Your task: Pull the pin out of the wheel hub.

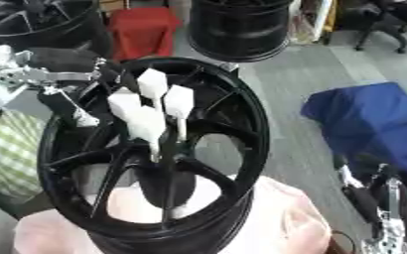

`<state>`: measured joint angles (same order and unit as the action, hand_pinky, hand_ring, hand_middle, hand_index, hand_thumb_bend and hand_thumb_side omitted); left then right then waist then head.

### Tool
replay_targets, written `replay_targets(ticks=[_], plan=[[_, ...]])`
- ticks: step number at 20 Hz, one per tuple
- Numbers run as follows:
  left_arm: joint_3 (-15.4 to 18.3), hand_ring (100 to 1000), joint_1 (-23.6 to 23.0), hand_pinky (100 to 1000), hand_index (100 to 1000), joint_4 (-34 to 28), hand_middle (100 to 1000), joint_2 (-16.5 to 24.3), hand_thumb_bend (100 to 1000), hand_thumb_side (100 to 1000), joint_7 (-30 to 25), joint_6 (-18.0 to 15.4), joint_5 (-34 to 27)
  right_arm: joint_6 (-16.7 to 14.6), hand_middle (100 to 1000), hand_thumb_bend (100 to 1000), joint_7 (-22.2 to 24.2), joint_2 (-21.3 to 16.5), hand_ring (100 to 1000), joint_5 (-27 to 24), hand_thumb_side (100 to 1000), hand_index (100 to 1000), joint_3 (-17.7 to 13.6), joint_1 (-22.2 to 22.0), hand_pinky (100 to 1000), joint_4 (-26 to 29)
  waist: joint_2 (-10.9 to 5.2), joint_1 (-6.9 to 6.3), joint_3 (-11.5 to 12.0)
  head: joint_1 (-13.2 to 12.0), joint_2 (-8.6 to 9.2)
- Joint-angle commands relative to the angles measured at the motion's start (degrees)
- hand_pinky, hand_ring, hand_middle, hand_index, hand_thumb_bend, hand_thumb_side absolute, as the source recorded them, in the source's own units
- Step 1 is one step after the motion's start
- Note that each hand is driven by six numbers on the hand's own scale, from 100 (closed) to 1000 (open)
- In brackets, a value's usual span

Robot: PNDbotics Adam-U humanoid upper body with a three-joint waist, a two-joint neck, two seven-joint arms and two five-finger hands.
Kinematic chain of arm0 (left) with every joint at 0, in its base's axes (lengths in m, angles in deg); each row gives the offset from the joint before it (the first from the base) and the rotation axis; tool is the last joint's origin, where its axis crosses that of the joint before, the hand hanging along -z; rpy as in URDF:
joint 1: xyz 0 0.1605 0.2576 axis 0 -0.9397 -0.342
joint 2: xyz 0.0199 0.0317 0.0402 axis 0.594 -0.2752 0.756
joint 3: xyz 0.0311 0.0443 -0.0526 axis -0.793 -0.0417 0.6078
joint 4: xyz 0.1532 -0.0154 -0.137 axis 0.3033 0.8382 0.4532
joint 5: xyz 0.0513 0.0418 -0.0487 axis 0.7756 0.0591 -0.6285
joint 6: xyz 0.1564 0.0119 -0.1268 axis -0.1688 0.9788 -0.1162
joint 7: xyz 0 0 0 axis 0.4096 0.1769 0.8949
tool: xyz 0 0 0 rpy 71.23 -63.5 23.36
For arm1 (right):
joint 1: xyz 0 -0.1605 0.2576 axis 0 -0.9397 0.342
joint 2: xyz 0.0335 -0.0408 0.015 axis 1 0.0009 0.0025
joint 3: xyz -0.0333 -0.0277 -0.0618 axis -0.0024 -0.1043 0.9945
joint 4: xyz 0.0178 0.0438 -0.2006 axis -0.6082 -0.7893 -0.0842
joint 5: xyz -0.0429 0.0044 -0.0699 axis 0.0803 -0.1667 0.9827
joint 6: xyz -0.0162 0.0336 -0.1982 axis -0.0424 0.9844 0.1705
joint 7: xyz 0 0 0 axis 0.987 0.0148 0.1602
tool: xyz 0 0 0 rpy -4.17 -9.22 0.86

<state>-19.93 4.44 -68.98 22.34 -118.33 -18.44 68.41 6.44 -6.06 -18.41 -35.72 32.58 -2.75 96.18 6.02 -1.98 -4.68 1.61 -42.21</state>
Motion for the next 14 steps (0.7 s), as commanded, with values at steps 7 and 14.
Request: replay_targets(ticks=[7,14], plan=[[0.6,649,1.3,779,768,0.6,604,0.3,100,111,-20.0,-20.0,0.0,-0.2,667,510,0.1,-1.2,570,0.1,488,748,-0.3,0.3,509,0.5,-0.61,0.09,-0.1,-0.4,0.46],[2.7,481,2.2,704,607,1.1,393,0.3,100,190,-20.0,-20.0,-2.7,-0.2,667,510,0.2,-1.2,570,0.1,488,748,-0.3,0.3,509,0.4,-0.73,0.15,0.0,-0.4,0.39]])
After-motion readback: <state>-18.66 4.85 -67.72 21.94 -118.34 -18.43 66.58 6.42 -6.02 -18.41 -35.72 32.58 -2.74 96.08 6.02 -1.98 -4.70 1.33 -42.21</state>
